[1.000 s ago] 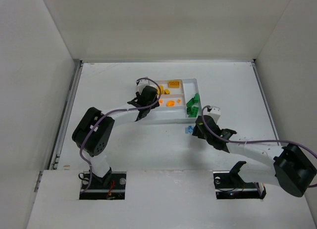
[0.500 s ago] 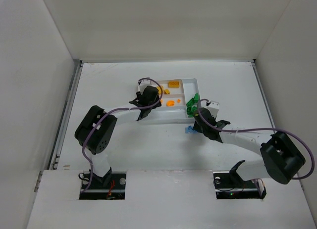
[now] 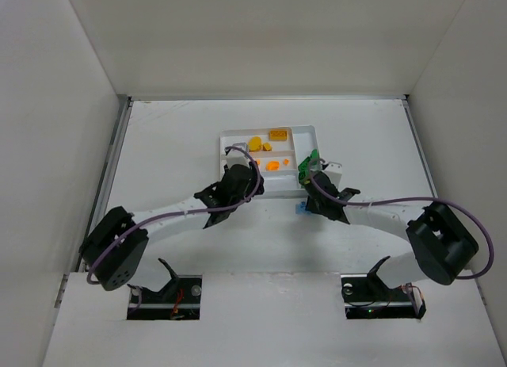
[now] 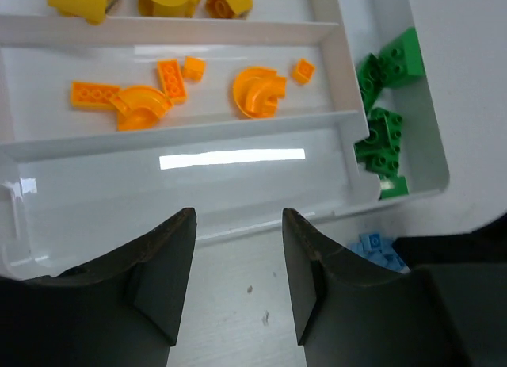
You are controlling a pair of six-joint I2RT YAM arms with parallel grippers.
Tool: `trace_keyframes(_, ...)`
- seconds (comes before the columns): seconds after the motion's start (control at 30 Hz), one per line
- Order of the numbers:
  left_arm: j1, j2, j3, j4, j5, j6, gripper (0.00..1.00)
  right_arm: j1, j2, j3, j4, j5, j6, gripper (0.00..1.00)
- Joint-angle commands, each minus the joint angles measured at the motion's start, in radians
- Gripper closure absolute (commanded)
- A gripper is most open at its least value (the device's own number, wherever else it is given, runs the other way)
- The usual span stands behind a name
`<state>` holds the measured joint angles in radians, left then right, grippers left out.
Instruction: Sort the legos into containers by color
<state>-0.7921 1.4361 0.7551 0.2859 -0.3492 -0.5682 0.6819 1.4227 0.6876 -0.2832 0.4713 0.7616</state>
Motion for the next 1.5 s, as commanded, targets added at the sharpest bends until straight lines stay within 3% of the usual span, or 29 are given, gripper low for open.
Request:
trace_keyframes(0.0, -0.055, -0.089, -0.097, 0.044, -0.016, -0.004, 0.56, 0.035, 0.019, 0.024, 0.007, -0.048, 0.022, 0.58)
trace_keyframes(0.17, -0.175, -0.17, -0.21, 0.053, -0.066, -0.041, 0.56, 0.133, 0.028, 0.027, 0.044, -0.079, 0.077, 0.59)
trace_keyframes(0.4, -0.246, -0.226, -0.298, 0.044, -0.125, -0.081, 0.56, 0.265, 0.022, 0.078, 0.053, -0.092, 0.131, 0.6)
trace_keyframes(0.67, -0.356, -0.16, -0.26, 0.059, -0.117, -0.102, 0.61, 0.273, -0.168, 0.0, 0.044, 0.027, 0.145, 0.56)
trace_keyframes(0.83, -0.404, -0.057, -0.203, 0.114, -0.113, -0.093, 0.61, 0.273, -0.28, -0.118, 0.036, 0.049, 0.215, 0.77)
trace_keyframes(0.9, -0.405, -0.031, -0.185, 0.133, -0.112, -0.093, 0.61, 0.287, -0.294, -0.144, 0.016, 0.04, 0.228, 0.79)
trace_keyframes(1.0, -0.396, -0.003, -0.16, 0.131, -0.117, -0.093, 0.61, 0.351, -0.286, -0.161, -0.007, 0.027, 0.248, 0.73)
trace_keyframes(1.17, -0.358, 0.004, -0.168, 0.127, -0.113, -0.134, 0.61, 0.432, -0.2, -0.131, 0.001, 0.038, 0.24, 0.53)
trace_keyframes(1.33, -0.347, 0.001, -0.191, 0.127, -0.106, -0.168, 0.62, 0.437, -0.137, -0.097, 0.019, 0.041, 0.205, 0.51)
trace_keyframes(1.47, -0.354, 0.001, -0.201, 0.133, -0.106, -0.179, 0.62, 0.426, -0.096, -0.089, 0.036, 0.052, 0.182, 0.56)
